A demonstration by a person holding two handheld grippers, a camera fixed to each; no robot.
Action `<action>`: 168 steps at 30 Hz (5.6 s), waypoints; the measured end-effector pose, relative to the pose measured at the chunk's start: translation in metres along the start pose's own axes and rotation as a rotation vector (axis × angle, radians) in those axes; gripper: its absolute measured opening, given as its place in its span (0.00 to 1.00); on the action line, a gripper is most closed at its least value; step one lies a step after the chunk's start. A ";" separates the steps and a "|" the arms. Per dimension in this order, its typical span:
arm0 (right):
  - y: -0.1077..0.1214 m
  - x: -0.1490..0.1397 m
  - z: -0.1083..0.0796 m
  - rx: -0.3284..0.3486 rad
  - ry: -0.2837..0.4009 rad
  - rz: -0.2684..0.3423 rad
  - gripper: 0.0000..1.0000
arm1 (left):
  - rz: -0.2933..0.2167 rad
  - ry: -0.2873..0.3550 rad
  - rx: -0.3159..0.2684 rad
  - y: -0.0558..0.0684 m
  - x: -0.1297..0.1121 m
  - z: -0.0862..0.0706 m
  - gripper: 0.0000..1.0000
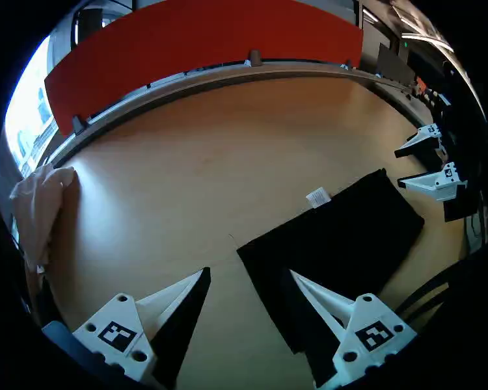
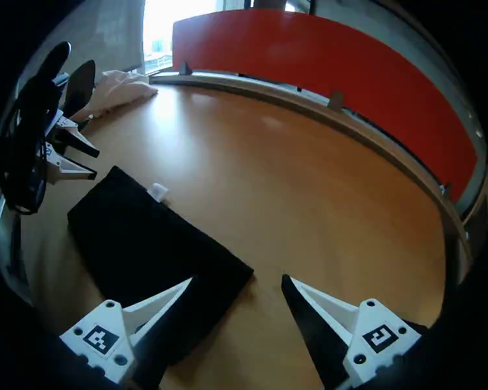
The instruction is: Fold towel
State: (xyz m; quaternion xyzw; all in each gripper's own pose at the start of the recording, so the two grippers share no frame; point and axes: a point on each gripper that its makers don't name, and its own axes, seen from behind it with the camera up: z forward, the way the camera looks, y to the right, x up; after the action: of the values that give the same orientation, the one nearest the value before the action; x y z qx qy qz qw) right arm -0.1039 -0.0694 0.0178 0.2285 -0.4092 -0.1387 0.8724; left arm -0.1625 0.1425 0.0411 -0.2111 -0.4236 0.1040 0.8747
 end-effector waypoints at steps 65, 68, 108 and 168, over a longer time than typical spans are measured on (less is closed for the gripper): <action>-0.058 -0.045 -0.055 0.076 0.026 0.003 0.97 | -0.168 0.044 0.087 0.009 -0.087 -0.073 0.96; -0.058 -0.046 -0.054 0.083 0.023 -0.010 0.97 | -0.192 0.061 0.105 0.005 -0.089 -0.078 0.96; -0.069 -0.072 -0.046 0.173 -0.062 -0.128 0.84 | -0.265 0.251 0.219 -0.010 -0.111 -0.122 0.96; -0.059 -0.051 -0.071 0.164 -0.021 -0.128 0.04 | -0.261 0.252 0.250 -0.010 -0.147 -0.146 0.96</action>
State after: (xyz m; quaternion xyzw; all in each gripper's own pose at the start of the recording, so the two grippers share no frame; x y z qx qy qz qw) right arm -0.0836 -0.0776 -0.0855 0.3235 -0.4128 -0.1623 0.8358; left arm -0.1392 0.0395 -0.1374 -0.0557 -0.3185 0.0144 0.9462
